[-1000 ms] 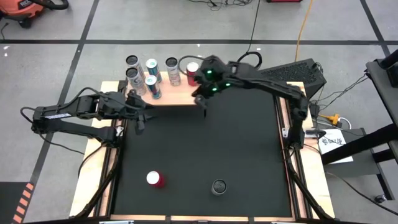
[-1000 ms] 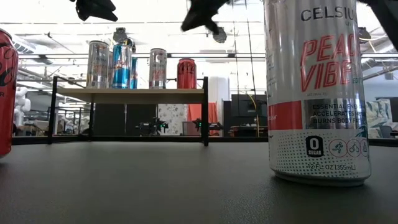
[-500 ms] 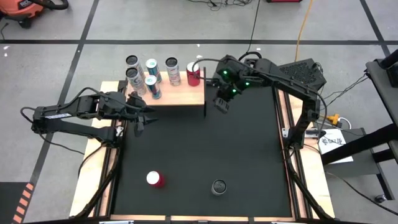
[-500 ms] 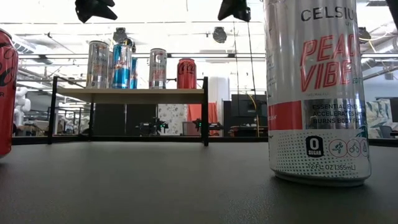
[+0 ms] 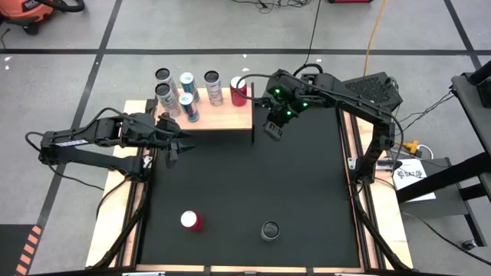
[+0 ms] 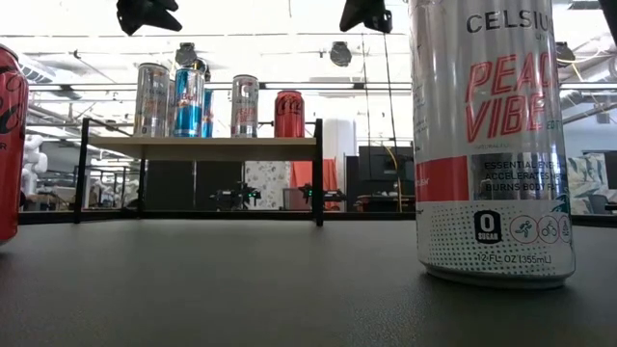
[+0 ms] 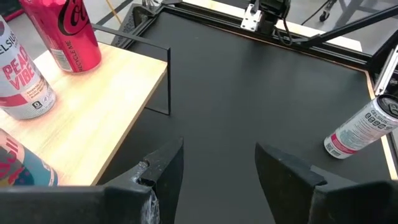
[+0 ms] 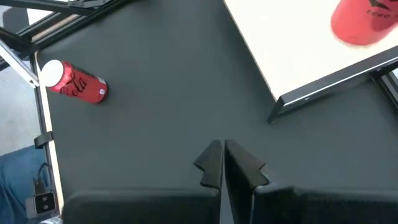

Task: Place canned beverage on shelf
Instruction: Put the white pink soda can on the shelf aligned with the white pink soda can

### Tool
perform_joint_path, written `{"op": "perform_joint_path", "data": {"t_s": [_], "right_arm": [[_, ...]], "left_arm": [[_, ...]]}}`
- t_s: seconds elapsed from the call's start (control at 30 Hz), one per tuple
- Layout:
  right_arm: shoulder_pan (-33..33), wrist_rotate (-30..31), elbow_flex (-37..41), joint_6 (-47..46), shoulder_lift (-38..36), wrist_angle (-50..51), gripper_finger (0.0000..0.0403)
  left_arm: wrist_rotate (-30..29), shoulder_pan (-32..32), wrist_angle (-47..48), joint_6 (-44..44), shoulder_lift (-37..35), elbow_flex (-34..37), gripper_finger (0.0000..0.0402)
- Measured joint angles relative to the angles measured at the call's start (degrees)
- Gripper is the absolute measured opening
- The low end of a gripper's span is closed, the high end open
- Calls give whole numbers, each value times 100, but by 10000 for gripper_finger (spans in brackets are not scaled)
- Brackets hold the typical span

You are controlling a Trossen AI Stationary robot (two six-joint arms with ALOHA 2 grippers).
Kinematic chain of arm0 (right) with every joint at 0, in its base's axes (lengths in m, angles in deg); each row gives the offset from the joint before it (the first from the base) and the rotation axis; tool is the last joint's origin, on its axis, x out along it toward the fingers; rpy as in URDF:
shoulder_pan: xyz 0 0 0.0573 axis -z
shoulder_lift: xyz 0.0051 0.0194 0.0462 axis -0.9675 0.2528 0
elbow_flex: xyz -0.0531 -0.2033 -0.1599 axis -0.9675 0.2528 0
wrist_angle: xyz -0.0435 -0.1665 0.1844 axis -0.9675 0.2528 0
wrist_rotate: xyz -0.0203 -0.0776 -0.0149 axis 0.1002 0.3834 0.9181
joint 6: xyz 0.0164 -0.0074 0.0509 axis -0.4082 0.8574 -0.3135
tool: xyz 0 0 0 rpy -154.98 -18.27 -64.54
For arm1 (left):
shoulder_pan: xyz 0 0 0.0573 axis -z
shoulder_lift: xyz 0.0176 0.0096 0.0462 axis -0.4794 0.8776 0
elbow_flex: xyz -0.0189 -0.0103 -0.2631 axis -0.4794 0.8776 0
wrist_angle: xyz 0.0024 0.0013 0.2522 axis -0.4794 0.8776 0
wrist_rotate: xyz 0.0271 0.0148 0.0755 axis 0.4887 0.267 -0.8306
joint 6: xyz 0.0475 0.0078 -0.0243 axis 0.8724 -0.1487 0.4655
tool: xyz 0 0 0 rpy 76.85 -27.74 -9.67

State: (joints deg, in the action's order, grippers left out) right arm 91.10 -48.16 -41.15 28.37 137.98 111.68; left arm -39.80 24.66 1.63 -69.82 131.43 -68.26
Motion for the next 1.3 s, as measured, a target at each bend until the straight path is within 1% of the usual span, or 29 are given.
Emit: {"op": "perform_joint_path", "data": {"t_s": [0.2, 0.43, 0.63, 1.03, 1.1, 1.17, 1.3], "right_arm": [[-160, -4, 0, 507, 12, 89, 0], [-286, -5, 2, 467, 26, 76, 0], [-310, -9, 2, 640, 26, -9, 0], [-310, -9, 2, 740, 26, -29, 1], [-310, 12, 2, 662, 26, -27, 10], [-312, 153, 2, 573, 26, -20, 26], [-310, 478, 2, 618, 52, 112, 80]], "left_arm": [[-10, 0, 0, -3, 0, 0, 201], [-20, 0, 0, -1, 0, 0, 201], [-377, 0, 0, -2, 0, 2, 201], [-381, 0, 0, 2, 0, 2, 201], [-381, 0, 0, 2, 0, 1, 201], [-381, 0, 0, 7, 0, 0, 201], [-381, 0, 0, 7, 0, 0, 201]]}}
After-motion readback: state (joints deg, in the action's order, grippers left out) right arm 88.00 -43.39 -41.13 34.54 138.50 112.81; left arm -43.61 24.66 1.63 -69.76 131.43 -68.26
